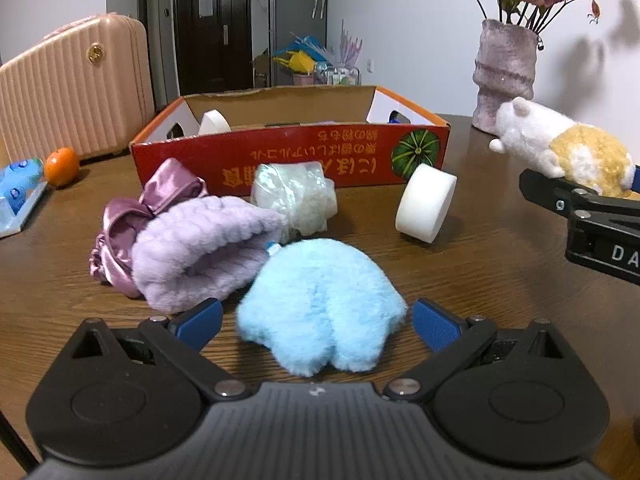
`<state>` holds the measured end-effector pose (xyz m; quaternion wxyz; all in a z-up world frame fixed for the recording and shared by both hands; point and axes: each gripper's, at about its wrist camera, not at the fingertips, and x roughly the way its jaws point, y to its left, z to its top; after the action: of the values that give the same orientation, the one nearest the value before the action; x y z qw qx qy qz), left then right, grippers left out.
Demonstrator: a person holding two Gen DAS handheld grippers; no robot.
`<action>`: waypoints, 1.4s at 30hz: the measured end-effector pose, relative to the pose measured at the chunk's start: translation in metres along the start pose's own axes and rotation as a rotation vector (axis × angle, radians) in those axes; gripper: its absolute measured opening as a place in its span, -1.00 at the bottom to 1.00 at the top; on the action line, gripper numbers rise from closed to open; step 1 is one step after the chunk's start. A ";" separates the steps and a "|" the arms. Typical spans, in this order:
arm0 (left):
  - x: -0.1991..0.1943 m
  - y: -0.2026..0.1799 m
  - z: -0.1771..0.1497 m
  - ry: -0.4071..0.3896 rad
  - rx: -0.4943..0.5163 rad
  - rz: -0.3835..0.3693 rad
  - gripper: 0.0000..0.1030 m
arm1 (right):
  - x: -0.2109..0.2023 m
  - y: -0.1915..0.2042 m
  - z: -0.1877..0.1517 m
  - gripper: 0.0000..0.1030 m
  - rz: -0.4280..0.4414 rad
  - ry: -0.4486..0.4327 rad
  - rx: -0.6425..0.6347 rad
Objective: Organize soft objects
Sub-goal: 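Reach the left tool to the light blue plush and grasp it while the right tool holds the sheep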
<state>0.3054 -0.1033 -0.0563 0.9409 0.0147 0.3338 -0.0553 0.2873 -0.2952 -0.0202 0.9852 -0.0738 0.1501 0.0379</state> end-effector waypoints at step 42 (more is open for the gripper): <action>0.017 -0.008 0.004 0.019 0.009 0.001 0.71 | 0.017 -0.006 -0.008 0.80 -0.031 0.069 0.042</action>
<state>0.3203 -0.1127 -0.0634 0.9376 0.0198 0.3425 -0.0564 0.3019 -0.3016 -0.0319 0.9813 -0.0568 0.1834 0.0167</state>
